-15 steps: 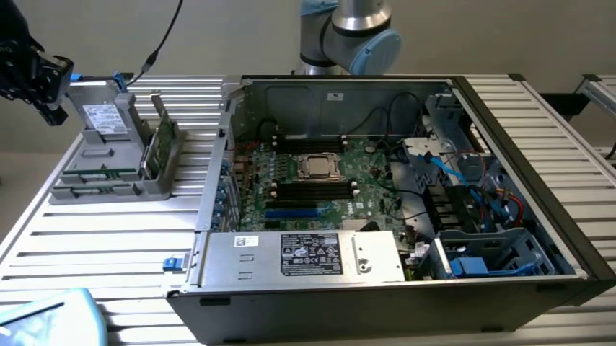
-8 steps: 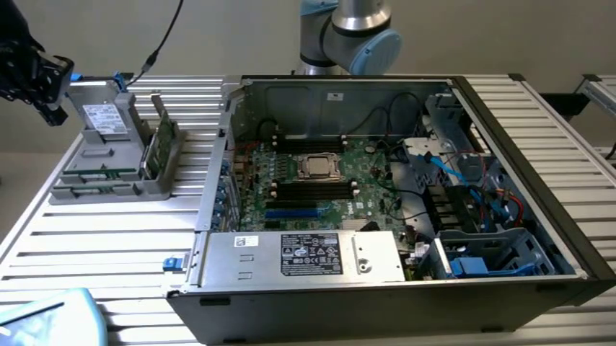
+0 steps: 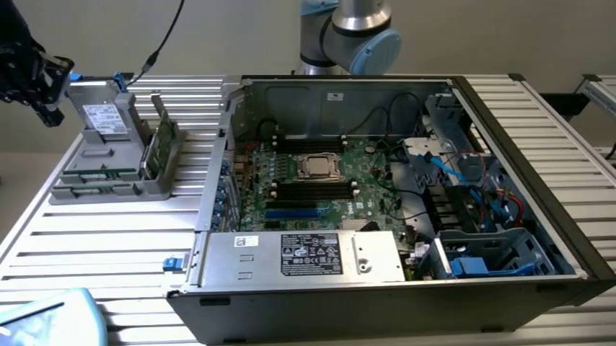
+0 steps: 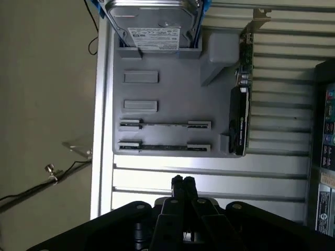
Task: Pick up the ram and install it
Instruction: 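Pick up the ram and move it above insertion slot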
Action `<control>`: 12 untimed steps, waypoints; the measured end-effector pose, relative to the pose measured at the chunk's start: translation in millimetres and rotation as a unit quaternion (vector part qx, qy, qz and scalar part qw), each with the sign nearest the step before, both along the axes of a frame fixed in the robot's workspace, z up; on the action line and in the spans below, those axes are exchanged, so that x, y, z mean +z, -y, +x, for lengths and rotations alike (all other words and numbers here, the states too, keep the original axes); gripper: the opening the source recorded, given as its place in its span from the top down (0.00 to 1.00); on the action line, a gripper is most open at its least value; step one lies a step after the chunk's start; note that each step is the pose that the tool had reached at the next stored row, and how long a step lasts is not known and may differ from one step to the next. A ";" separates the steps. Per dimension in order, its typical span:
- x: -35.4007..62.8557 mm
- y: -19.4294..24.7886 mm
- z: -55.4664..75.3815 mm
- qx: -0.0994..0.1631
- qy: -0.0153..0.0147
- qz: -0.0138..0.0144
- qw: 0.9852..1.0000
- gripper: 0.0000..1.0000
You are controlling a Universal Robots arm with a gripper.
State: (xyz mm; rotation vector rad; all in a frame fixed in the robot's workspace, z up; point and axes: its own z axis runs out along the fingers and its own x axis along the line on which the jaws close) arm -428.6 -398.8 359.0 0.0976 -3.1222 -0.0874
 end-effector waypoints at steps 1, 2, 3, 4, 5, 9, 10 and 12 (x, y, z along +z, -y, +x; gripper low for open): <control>-0.1 0.0 0.0 0.009 -0.001 0.000 1.000 0.89; -0.2 0.0 0.0 0.017 -0.001 0.000 1.000 0.89; -0.3 0.0 0.0 0.026 -0.002 0.001 1.000 0.89; -0.4 0.0 0.0 0.035 -0.002 0.001 0.999 0.89; -0.6 0.0 0.0 0.043 -0.003 0.001 0.999 0.89; -1.0 0.0 0.0 0.078 -0.005 0.002 0.997 0.89; -1.1 0.0 0.0 0.087 -0.005 0.003 0.996 0.89; -1.4 0.0 0.0 0.104 -0.006 0.004 0.995 0.89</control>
